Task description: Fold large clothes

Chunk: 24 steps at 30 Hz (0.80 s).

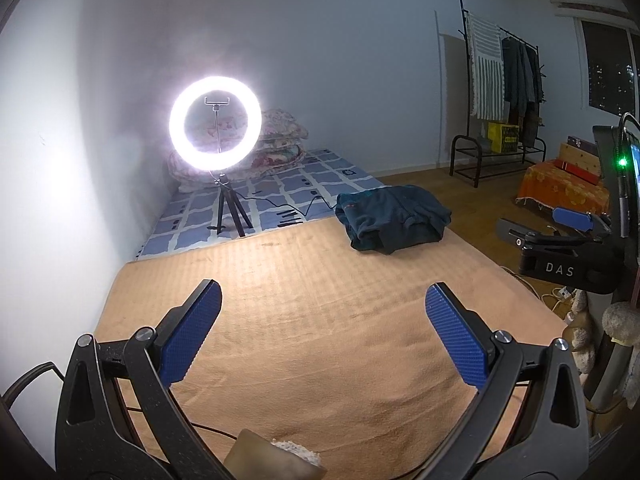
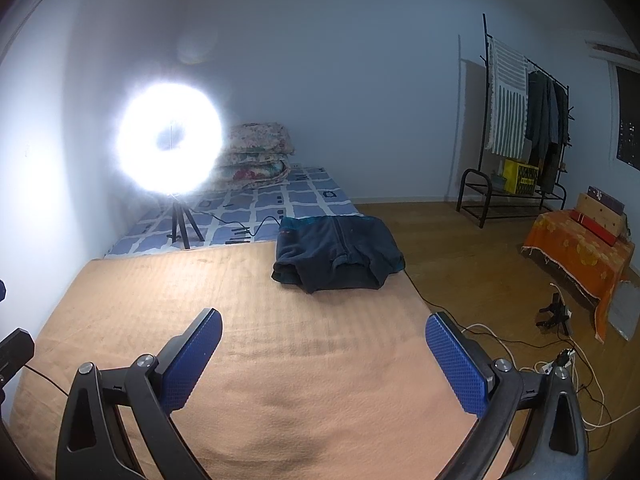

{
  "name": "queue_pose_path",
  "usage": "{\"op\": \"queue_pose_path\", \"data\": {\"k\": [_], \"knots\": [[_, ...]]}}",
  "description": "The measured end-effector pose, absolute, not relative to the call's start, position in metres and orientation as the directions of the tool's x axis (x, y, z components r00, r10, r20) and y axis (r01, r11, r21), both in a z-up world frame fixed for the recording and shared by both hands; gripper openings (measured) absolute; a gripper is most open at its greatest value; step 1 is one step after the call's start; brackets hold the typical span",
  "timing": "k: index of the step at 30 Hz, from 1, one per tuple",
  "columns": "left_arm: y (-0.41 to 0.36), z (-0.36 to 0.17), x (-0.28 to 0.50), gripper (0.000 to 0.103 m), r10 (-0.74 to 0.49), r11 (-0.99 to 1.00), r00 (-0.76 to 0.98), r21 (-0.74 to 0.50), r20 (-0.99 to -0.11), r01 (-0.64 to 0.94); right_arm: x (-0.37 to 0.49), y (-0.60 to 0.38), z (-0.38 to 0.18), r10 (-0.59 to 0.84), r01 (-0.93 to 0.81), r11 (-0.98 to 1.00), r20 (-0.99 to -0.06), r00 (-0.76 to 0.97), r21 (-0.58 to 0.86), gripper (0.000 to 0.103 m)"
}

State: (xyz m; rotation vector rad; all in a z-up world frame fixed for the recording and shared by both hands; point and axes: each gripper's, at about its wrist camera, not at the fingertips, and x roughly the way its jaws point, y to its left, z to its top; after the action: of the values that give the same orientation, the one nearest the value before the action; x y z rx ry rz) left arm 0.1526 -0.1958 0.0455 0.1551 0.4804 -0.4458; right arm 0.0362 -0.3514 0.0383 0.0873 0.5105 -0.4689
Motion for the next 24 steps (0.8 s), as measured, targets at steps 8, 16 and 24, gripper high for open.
{"op": "queue_pose_path", "data": {"k": [8, 16, 24], "knots": [[-0.1941, 0.0496, 0.1542, 0.103, -0.376, 0.893, 0.797, 0.046, -0.473, 0.448, 0.0358, -0.3481, 0.0388, -0.416, 0.453, 0.891, -0.486, 0.769, -0.045, 0.103], [-0.1928, 0.0502, 0.1542, 0.103, -0.364, 0.900, 0.803, 0.044, -0.472, 0.434, 0.0353, -0.3471, 0.0387, -0.418, 0.453, 0.890, -0.487, 0.767, -0.051, 0.103], [-0.1939, 0.0479, 0.1492, 0.103, -0.359, 0.903, 0.805, 0.044, -0.473, 0.428, 0.0347, -0.3482, 0.0384, -0.420, 0.456, 0.889, -0.490, 0.764, -0.050, 0.103]]}}
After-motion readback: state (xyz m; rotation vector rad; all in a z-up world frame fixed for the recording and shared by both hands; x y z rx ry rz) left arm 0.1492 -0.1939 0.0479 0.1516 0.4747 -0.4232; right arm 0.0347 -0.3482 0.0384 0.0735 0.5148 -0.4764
